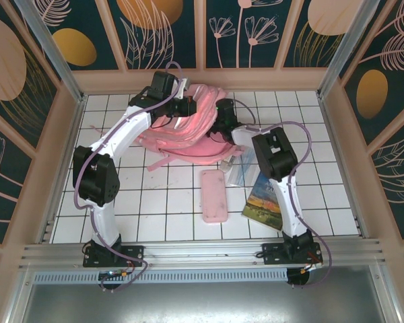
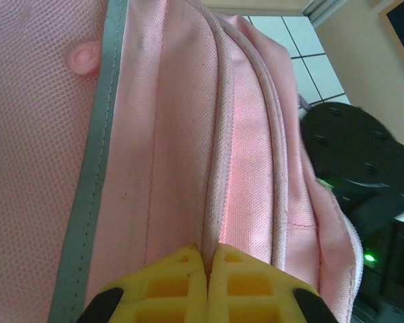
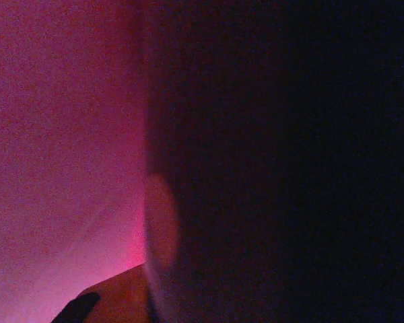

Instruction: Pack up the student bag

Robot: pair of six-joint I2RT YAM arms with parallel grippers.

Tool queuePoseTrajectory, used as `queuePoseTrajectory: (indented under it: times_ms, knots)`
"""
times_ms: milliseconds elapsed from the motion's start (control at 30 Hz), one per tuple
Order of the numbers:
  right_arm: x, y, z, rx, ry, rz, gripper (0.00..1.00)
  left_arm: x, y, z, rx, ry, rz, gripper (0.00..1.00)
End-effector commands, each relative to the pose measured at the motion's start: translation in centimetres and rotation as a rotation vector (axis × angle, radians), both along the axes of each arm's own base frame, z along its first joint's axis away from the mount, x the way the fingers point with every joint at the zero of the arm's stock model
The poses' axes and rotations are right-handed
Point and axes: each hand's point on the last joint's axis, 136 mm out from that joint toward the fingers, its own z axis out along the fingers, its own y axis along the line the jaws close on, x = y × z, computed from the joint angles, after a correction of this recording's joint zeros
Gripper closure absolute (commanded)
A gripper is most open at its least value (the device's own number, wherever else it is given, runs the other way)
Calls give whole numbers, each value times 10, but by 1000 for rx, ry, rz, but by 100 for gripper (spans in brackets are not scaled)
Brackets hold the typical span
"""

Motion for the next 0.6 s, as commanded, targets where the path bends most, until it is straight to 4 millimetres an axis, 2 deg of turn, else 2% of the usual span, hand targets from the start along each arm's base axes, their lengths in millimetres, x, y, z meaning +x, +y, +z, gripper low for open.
queuePoseTrajectory:
  times_ms: [0, 33, 100, 133, 333, 367, 567]
  knots:
    - [15, 17, 30, 46, -57, 25, 94, -6, -11, 65, -118, -148, -49, 100]
    - [17, 19, 29, 41, -48, 20, 86, -4, -9, 63, -111, -151, -34, 100]
    - [19, 17, 27, 8, -30, -4, 62, 0, -5, 60, -97, -155, -3, 100]
    - [19, 13, 26, -21, -19, -23, 53, 3, -2, 58, -95, -153, 15, 100]
    - [12, -24, 35, -213, -8, -137, 20, 19, 19, 59, -136, -167, 108, 100]
    - [10, -31, 37, -244, -11, -152, 16, 21, 22, 60, -141, -172, 119, 100]
    - [-4, -86, 49, -390, -19, -217, 8, 27, 29, 63, -147, -194, 147, 100]
